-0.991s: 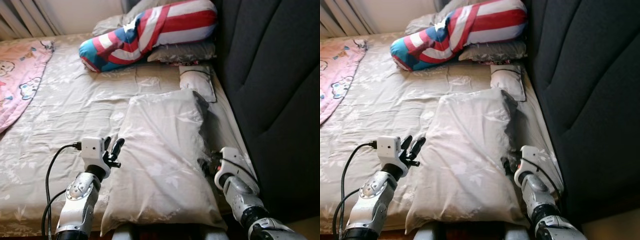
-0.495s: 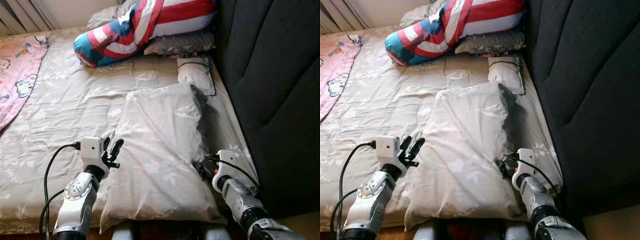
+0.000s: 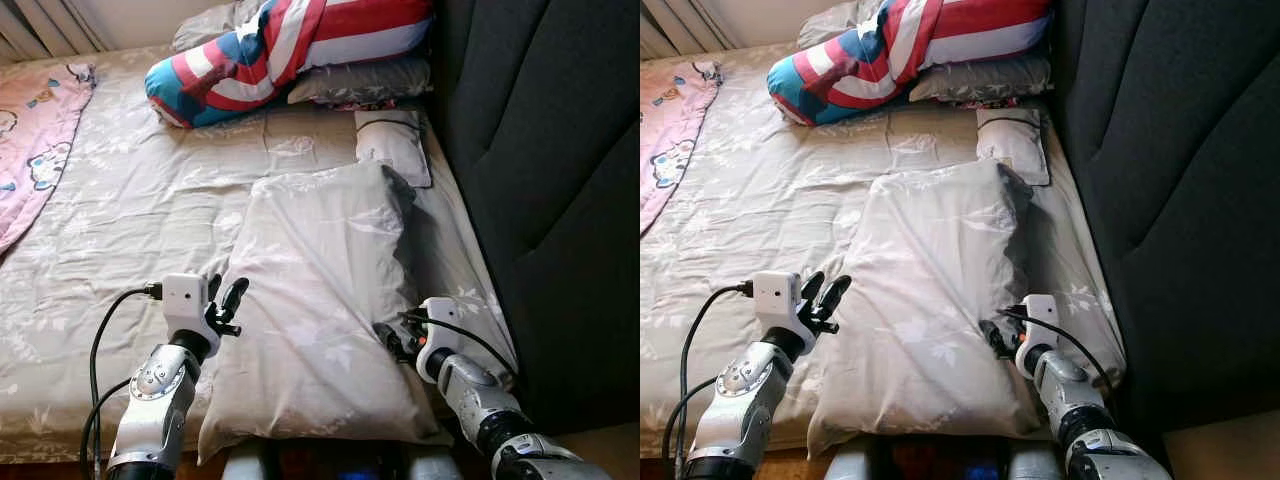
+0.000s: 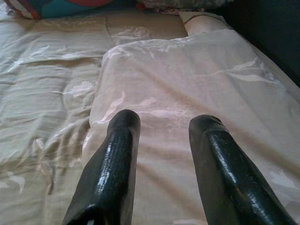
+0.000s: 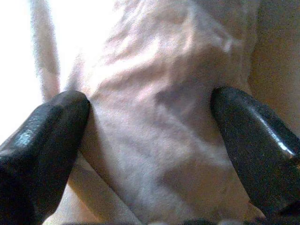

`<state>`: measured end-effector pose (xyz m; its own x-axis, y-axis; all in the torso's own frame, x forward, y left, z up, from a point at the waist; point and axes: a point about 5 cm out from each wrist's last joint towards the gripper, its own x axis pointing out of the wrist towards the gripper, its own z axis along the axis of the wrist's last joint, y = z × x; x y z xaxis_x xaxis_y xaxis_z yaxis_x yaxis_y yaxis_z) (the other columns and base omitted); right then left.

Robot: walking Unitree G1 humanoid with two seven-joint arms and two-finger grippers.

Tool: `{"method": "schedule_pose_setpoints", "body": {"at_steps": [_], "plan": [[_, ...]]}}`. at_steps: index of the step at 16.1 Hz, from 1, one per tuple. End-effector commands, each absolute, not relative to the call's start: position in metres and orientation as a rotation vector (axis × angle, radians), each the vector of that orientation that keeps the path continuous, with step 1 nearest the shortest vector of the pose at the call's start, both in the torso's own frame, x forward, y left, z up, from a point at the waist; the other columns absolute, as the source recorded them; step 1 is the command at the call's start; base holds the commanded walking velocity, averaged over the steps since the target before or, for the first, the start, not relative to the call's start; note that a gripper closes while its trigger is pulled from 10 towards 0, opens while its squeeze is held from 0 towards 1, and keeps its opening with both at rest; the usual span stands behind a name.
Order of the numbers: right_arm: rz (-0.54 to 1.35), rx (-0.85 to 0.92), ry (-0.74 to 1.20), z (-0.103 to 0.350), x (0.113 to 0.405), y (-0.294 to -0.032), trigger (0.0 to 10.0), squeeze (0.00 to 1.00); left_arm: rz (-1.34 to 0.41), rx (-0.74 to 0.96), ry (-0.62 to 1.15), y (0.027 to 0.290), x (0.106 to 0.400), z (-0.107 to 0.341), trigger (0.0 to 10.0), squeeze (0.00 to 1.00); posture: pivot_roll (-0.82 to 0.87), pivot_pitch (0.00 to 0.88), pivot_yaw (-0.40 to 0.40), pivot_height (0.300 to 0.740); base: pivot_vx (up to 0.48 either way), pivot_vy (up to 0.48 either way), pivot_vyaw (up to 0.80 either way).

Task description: Clean up the room

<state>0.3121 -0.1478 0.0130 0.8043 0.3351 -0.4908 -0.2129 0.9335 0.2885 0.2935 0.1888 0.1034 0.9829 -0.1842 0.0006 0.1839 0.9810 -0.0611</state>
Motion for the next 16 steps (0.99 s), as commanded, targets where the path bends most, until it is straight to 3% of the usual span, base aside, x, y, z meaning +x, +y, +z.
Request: {"method": "schedule_pose_setpoints", "body": {"at_steps": [1, 6, 12, 16], "plan": [[0.345, 0.158, 0.649, 0.000, 0.300, -0.139, 10.0, 0.00, -0.172, -0.061, 0.016, 0.192, 0.289, 0.101, 10.0, 0.00, 0.01, 0.224, 0.067, 0.655, 0.000, 0.000, 0.00], [0.413, 0.113, 0.738, -0.010, 0.291, -0.126, 10.0, 0.00, -0.159, -0.059, 0.019, 0.196, 0.286, 0.101, 10.0, 0.00, 0.02, 0.234, 0.063, 0.655, 0.000, 0.000, 0.00], [0.321, 0.077, 0.831, -0.021, 0.282, -0.138, 10.0, 0.00, -0.162, -0.056, 0.023, 0.196, 0.285, 0.100, 10.0, 0.00, 0.01, 0.214, 0.066, 0.655, 0.000, 0.000, 0.00], [0.341, 0.106, 0.882, -0.032, 0.269, -0.131, 10.0, 0.00, -0.164, -0.059, 0.023, 0.195, 0.285, 0.101, 10.0, 0.00, 0.02, 0.215, 0.066, 0.655, 0.000, 0.000, 0.00]]}}
